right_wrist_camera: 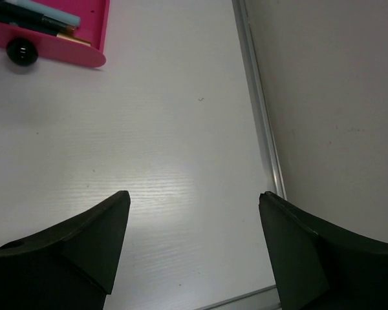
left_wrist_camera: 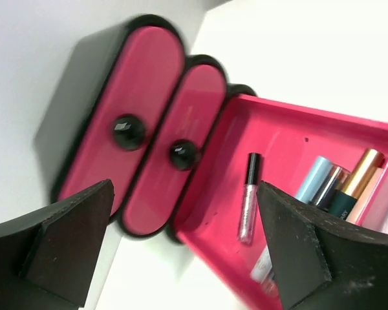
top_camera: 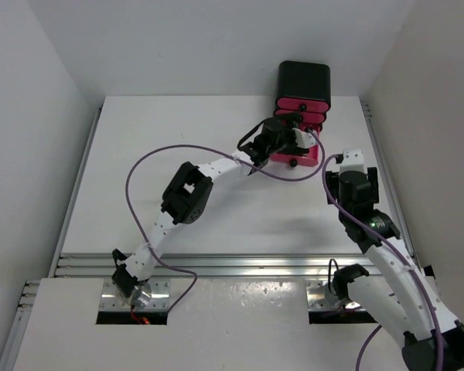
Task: Organize the makeup
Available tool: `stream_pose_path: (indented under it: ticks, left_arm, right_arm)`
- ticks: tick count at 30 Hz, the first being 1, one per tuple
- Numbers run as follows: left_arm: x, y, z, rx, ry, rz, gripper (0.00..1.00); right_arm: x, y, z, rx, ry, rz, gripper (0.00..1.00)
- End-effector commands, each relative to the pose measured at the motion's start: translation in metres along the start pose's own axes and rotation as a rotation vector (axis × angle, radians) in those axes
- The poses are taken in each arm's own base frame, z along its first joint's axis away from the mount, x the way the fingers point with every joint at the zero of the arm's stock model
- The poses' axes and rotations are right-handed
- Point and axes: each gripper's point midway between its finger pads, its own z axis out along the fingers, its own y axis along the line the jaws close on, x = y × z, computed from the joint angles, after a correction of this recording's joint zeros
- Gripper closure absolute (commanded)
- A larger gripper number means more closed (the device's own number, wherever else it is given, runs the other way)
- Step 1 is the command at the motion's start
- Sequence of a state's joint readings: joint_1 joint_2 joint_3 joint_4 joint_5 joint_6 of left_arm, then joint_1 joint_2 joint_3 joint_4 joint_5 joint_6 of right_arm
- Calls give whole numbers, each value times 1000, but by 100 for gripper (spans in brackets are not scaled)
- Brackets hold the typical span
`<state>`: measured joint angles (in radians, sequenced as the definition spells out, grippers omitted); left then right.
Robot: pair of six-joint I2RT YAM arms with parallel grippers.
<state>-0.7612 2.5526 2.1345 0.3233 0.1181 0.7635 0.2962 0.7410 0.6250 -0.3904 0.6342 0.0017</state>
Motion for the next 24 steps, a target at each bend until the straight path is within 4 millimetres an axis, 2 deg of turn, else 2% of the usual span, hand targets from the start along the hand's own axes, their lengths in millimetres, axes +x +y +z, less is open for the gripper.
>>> stream_pose_path:
  ticks: [1,2,3,5,6,7,8,9,10,11,12,13,14,15,16,17,18,19,20,21,23,24]
  left_arm:
    - [-78,83,-35,-167,-74,-88,1]
    - [-74,94,-44,-210,-23,-122,1]
    - [-81,107,-60,-234,1,-158,1]
    - [-58,112,-84,-247,119,-315,1]
    - [-27,113,-102,-266,220,-382,1]
    - [-12,128,-133,-309,309,-515,1]
    - [-9,118,-147,-287,351,-571,1]
    - [15,127,-171,-329,428,-623,1]
    - [30,114,-208,-321,523,-668,1]
    - [41,111,-230,-345,569,-705,1]
    - [77,85,-264,-370,688,-750,1]
    - [82,80,-284,-389,714,-766,1]
    - [83,73,-302,-399,732,-772,1]
    - [68,79,-326,-435,706,-795,1]
    - [80,44,-345,-393,762,-798,1]
    - [78,31,-357,-377,775,-806,1]
    - [60,24,-364,-355,728,-825,1]
    - [70,1,-376,-327,767,-827,1]
    - [69,-8,-382,-318,775,-837,1]
    - [69,-12,-385,-319,772,-864,1]
    - [83,-1,-396,-376,803,-857,1]
    - [94,3,-405,-416,835,-852,1]
  right_arm:
    - [-15,11,4,-34,-43,122,19]
    - [-12,19,7,-61,-38,135,20]
    - [-13,23,9,-73,-40,147,22]
    - [-18,46,20,-141,-51,222,25]
    - [-20,52,24,-160,-59,239,25]
    - [-28,73,34,-233,-64,264,27]
    - [-31,79,39,-246,-60,295,27]
    - [-35,90,47,-273,-46,303,27]
    - [-32,104,56,-307,-8,318,27]
    - [-33,110,60,-320,8,326,27]
    - [-44,120,70,-337,23,361,28]
    - [-44,124,75,-341,42,371,28]
    - [-35,137,91,-338,93,361,30]
    - [-41,142,96,-346,104,394,30]
    - [-43,144,103,-333,99,413,31]
    - [-39,158,118,-340,107,407,31]
    - [-42,159,126,-324,99,421,33]
    - [-46,160,131,-308,88,431,33]
    - [-36,172,147,-300,104,420,34]
    - [-49,166,157,-250,72,425,34]
    - [-29,175,177,-210,120,390,36]
    - [-36,179,188,-199,124,382,37]
